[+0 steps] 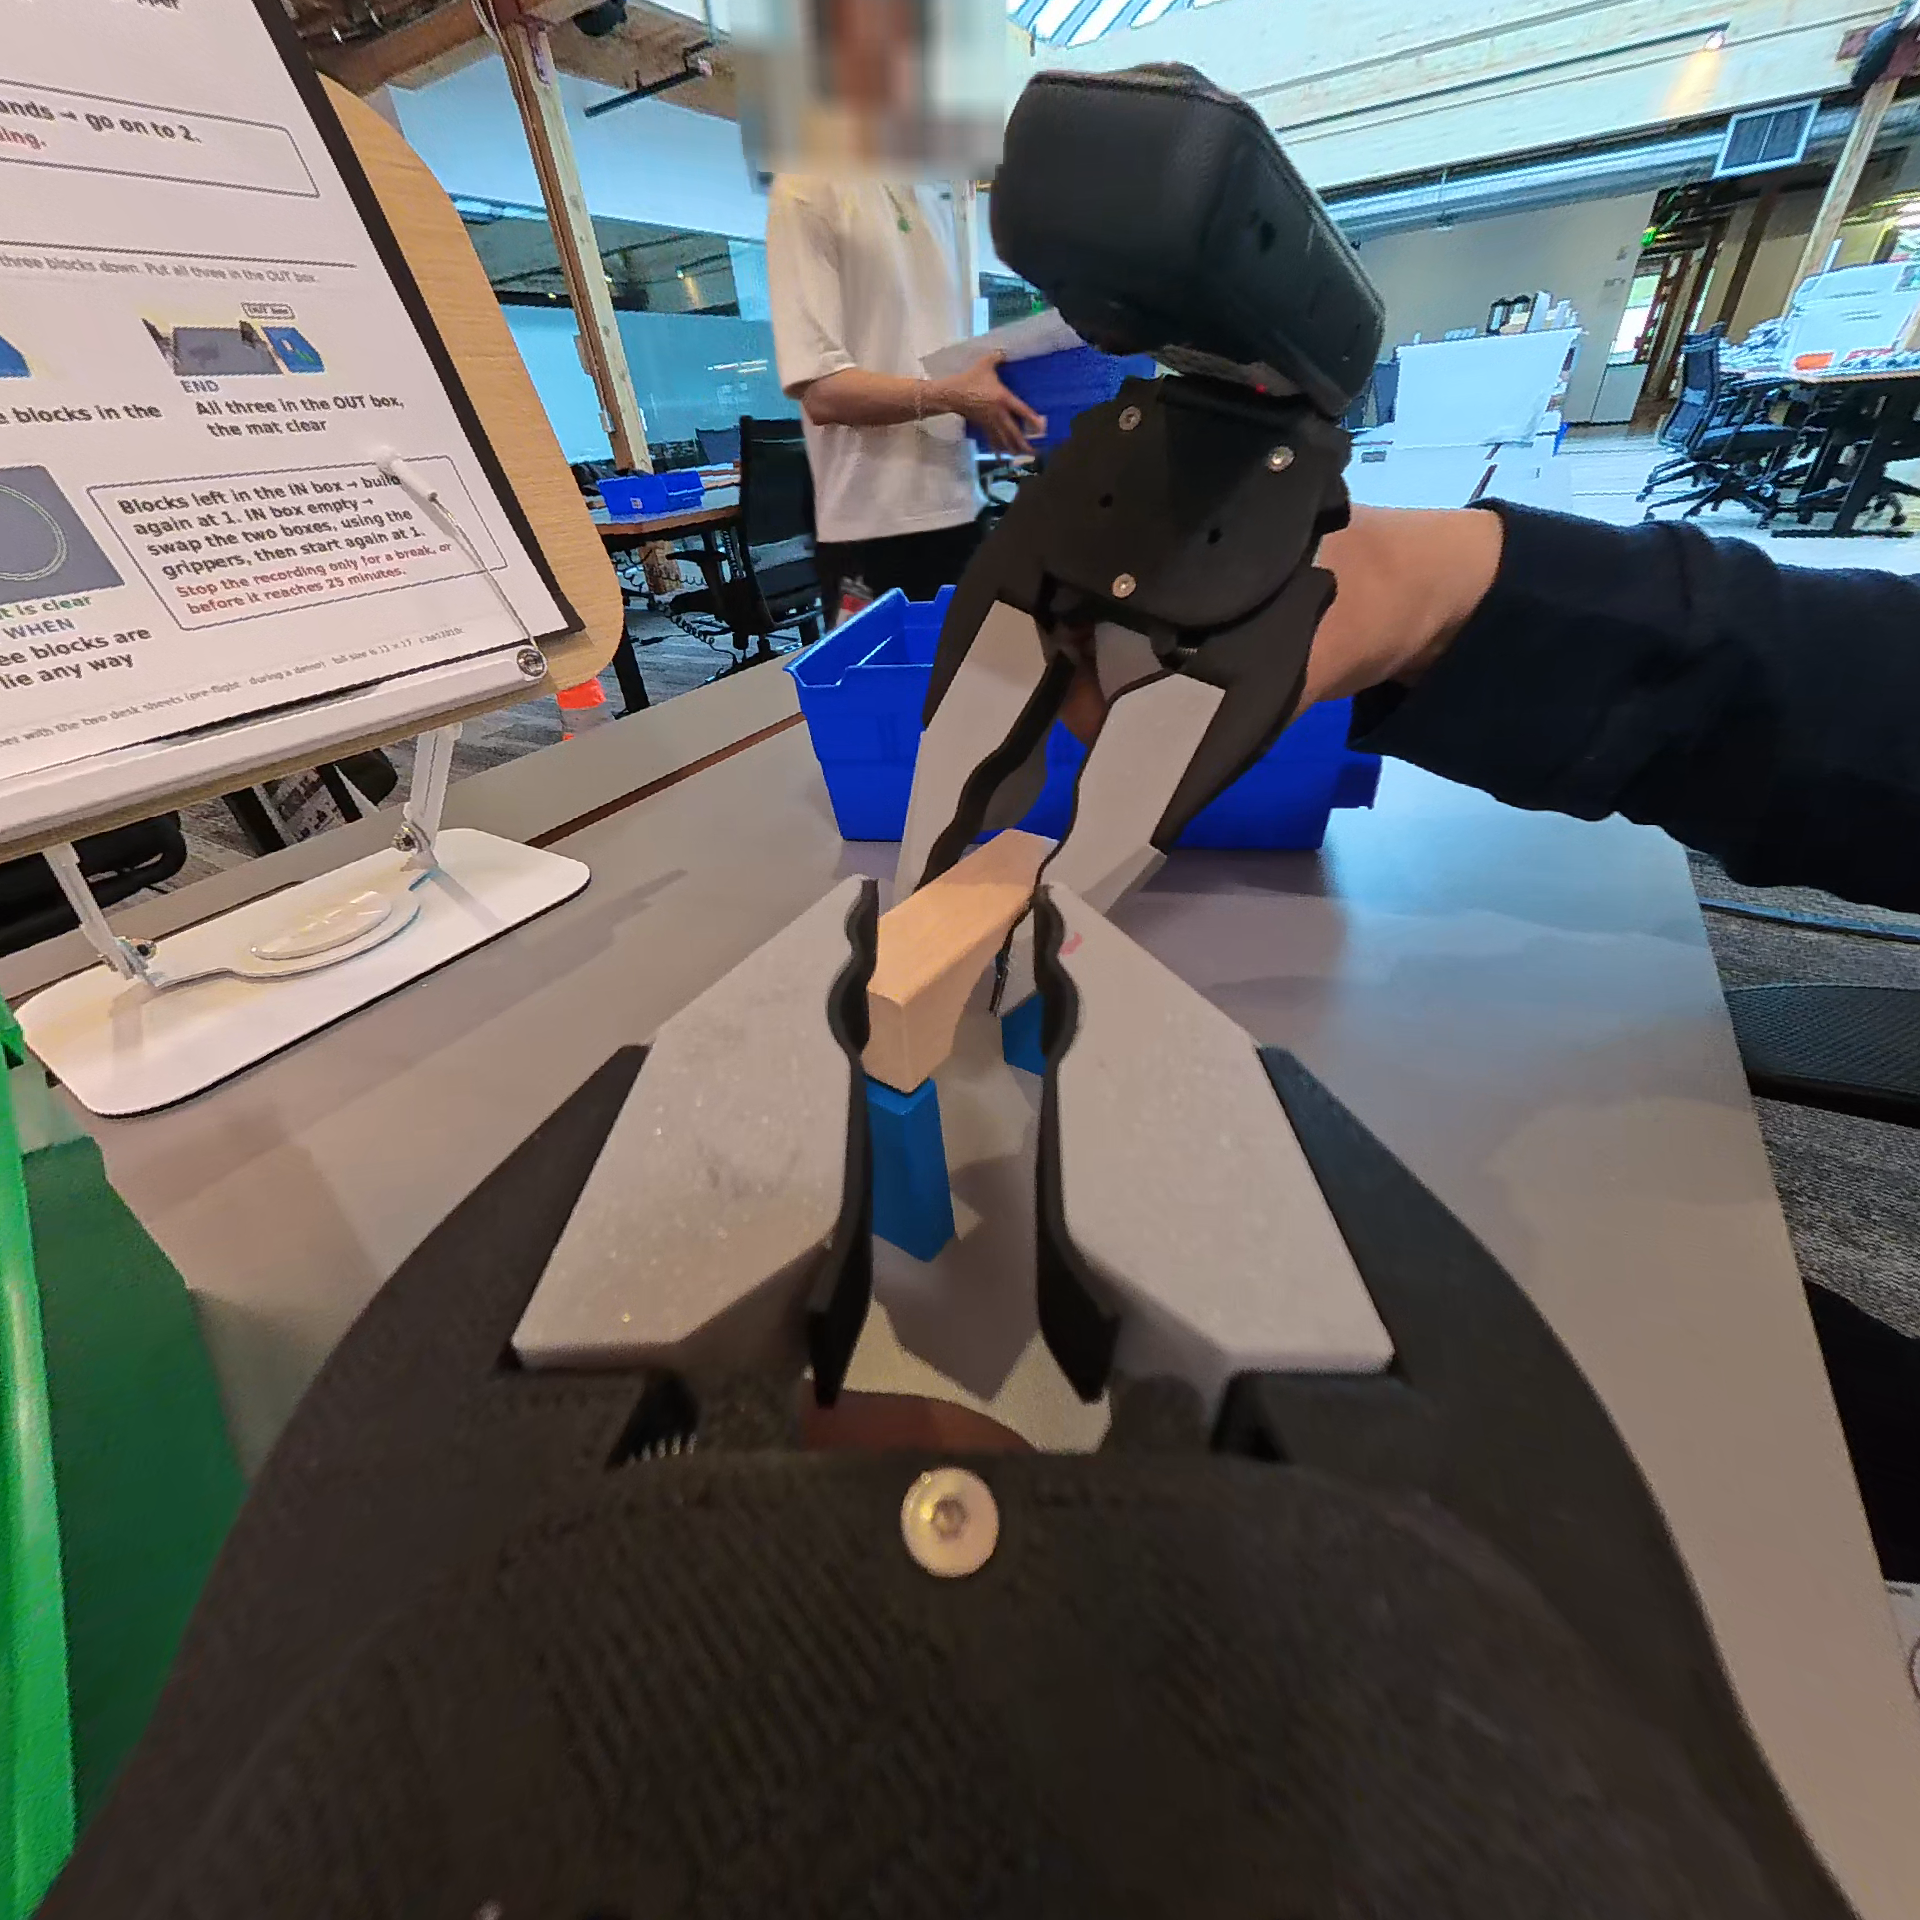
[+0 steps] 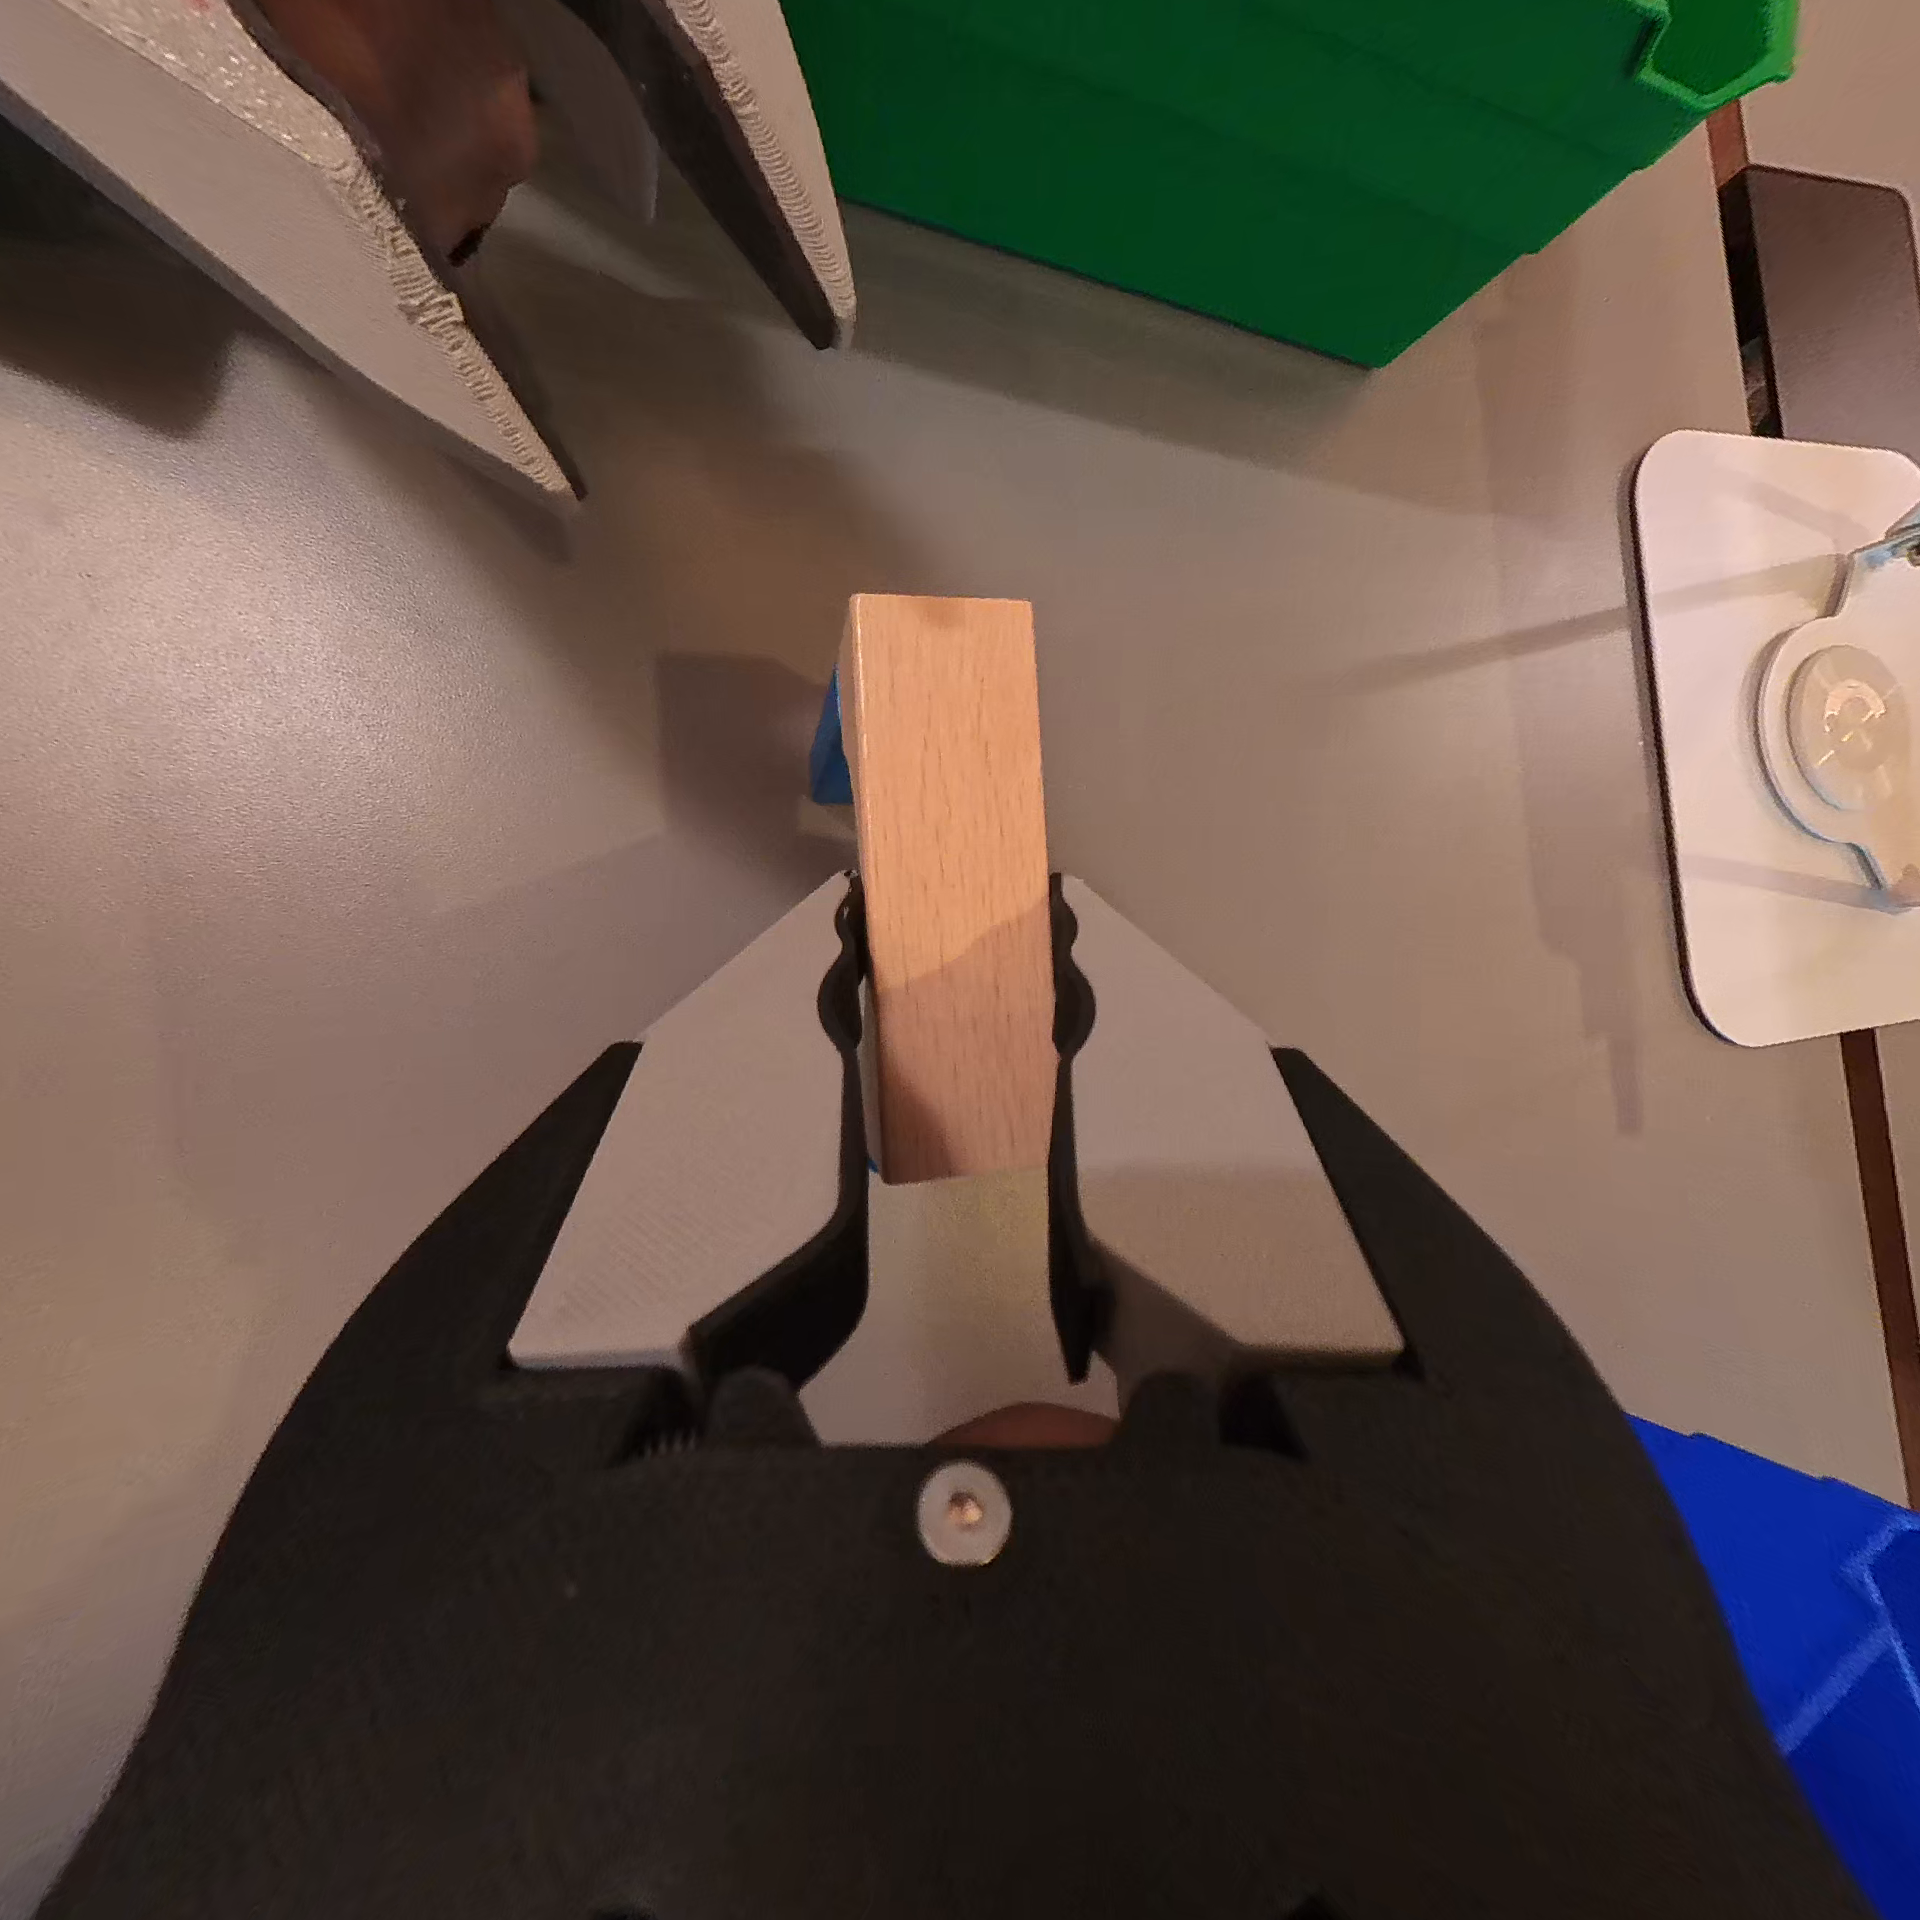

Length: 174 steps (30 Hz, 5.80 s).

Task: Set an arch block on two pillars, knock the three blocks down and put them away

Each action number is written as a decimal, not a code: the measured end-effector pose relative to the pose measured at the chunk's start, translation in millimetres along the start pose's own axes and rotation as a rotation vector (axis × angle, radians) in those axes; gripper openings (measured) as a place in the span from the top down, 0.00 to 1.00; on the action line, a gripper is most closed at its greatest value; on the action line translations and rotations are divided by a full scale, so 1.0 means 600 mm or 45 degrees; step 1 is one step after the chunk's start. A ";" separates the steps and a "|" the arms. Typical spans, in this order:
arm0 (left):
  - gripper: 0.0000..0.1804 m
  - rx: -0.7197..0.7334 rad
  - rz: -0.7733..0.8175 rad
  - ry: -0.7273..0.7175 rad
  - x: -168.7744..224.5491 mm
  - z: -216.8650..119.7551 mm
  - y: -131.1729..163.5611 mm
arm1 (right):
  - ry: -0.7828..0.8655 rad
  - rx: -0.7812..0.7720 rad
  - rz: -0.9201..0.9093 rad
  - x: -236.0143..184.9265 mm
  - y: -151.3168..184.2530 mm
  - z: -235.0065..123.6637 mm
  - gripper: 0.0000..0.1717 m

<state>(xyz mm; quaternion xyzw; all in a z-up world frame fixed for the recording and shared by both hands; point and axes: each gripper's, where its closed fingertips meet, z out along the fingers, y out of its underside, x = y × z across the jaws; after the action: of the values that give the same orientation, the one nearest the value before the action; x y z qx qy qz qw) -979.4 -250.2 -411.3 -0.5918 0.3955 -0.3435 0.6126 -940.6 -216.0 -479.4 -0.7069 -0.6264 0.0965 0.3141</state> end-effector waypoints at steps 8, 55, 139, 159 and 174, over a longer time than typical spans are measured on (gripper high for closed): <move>0.85 -0.013 0.006 0.007 0.002 0.001 0.003 | 0.010 -0.009 -0.006 0.002 0.001 0.003 0.82; 0.85 -0.020 0.002 -0.010 -0.003 0.001 0.005 | 0.251 0.489 0.140 -0.003 -0.018 -0.127 0.83; 0.85 -0.401 0.015 -0.321 -0.065 0.014 0.108 | 0.415 0.474 0.532 0.024 0.092 -0.035 0.91; 0.85 -0.400 0.005 -0.317 -0.065 0.014 0.109 | 0.400 0.460 0.513 0.014 0.093 -0.034 0.90; 0.85 -0.400 0.006 -0.312 -0.064 0.014 0.109 | 0.388 0.438 0.503 0.009 0.095 -0.028 0.90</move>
<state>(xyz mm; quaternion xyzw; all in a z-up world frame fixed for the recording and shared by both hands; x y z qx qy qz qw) -992.2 -208.2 -473.5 -0.7166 0.3681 -0.2014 0.5571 -883.5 -217.3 -497.3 -0.7578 -0.3968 0.1531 0.4948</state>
